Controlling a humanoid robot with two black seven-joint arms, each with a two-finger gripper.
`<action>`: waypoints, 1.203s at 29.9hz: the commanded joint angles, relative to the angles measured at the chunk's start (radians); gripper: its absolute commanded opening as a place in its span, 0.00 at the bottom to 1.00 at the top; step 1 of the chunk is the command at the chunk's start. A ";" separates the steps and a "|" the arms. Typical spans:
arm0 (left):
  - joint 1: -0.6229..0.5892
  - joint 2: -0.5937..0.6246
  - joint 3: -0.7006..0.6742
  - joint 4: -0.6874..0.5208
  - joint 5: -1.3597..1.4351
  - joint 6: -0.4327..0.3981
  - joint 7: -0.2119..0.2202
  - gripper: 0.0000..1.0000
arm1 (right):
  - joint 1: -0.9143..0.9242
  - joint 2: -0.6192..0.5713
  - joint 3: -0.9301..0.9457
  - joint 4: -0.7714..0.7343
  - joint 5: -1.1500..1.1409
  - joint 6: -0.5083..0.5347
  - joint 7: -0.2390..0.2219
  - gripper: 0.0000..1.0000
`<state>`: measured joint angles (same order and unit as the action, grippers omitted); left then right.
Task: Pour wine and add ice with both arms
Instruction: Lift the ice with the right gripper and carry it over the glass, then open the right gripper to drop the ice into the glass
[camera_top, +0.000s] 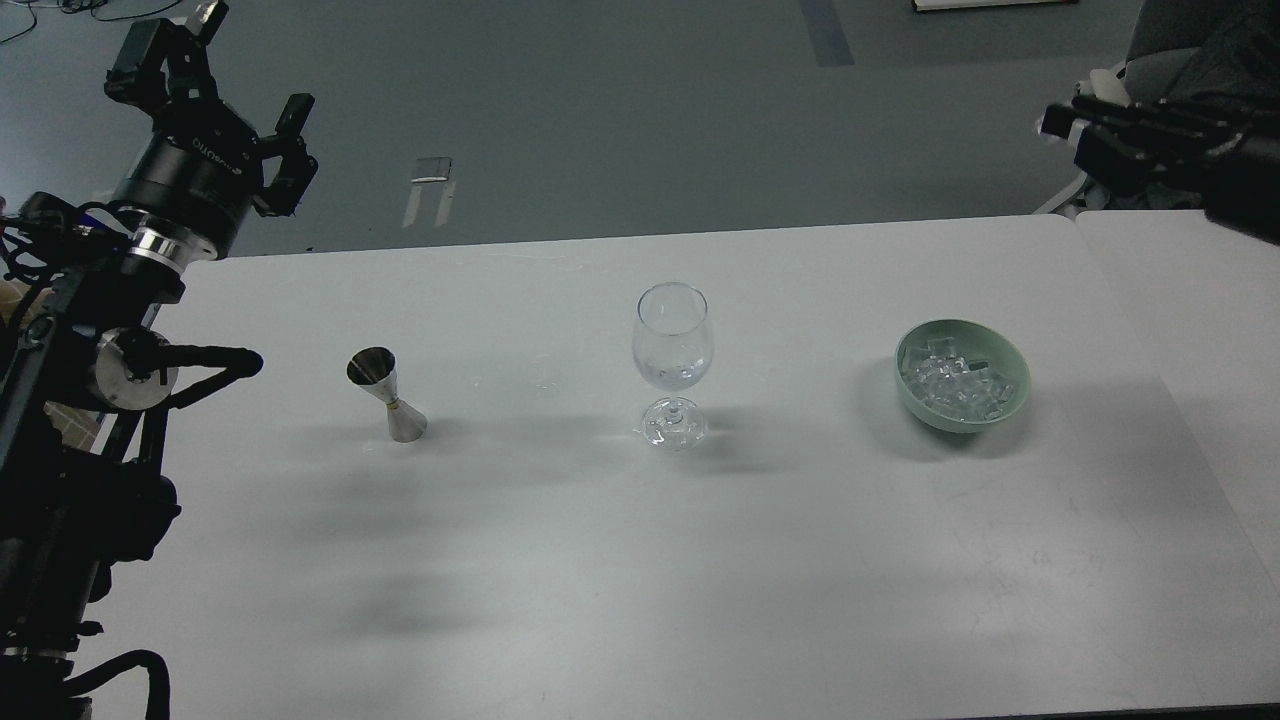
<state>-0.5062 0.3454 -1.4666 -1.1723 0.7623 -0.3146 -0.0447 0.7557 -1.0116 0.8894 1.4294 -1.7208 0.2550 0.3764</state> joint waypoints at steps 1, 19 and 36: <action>-0.002 0.000 0.000 0.000 0.000 0.000 0.000 0.97 | 0.160 0.010 -0.065 0.022 0.010 0.066 -0.001 0.00; 0.002 -0.002 0.003 0.000 0.000 0.000 0.002 0.97 | 0.625 0.410 -0.711 -0.098 0.080 0.139 -0.001 0.00; 0.011 -0.023 0.005 -0.015 0.000 0.000 0.003 0.97 | 0.645 0.519 -0.802 -0.168 0.078 0.201 -0.001 0.00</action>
<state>-0.4957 0.3276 -1.4622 -1.1846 0.7623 -0.3144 -0.0428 1.3991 -0.5168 0.1017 1.2886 -1.6429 0.4547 0.3757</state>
